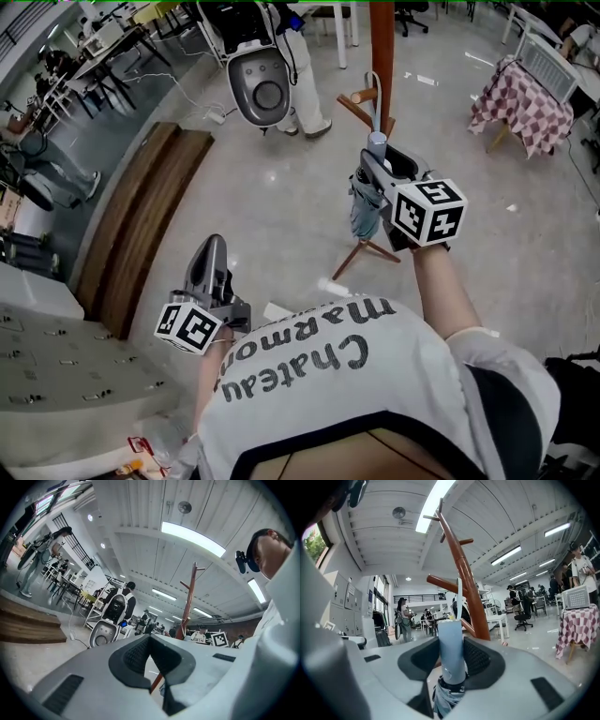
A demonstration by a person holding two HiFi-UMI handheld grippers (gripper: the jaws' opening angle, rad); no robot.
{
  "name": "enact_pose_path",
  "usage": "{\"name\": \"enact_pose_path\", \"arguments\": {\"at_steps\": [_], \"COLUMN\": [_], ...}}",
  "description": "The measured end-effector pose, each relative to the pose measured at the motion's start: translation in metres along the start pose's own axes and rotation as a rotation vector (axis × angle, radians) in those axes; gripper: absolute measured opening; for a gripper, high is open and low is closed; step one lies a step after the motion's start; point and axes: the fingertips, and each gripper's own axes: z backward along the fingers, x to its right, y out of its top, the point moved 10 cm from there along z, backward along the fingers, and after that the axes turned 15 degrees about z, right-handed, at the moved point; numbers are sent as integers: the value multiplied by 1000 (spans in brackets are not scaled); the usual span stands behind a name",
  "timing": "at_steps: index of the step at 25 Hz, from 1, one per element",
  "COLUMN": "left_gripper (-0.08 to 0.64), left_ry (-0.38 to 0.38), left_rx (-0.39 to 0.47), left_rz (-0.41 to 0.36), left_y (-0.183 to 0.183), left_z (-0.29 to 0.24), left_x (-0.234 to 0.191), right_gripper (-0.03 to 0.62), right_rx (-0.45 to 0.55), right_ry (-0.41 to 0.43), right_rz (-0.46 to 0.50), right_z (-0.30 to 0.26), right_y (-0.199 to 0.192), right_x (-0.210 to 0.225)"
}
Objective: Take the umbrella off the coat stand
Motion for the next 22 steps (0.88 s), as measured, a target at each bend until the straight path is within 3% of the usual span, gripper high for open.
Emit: {"name": "enact_pose_path", "arguments": {"at_steps": [22], "left_gripper": [21], "left_ry": [-80], "left_rx": [-26], "left_rz": [50], "left_y": [28], "left_z": [25], "left_x": [-31], "right_gripper": [167], "right_rx": [-15], "right_ry": [-105], "right_rz": [-2], "right_z": [18], "right_y": [20], "right_x": [-48]}}
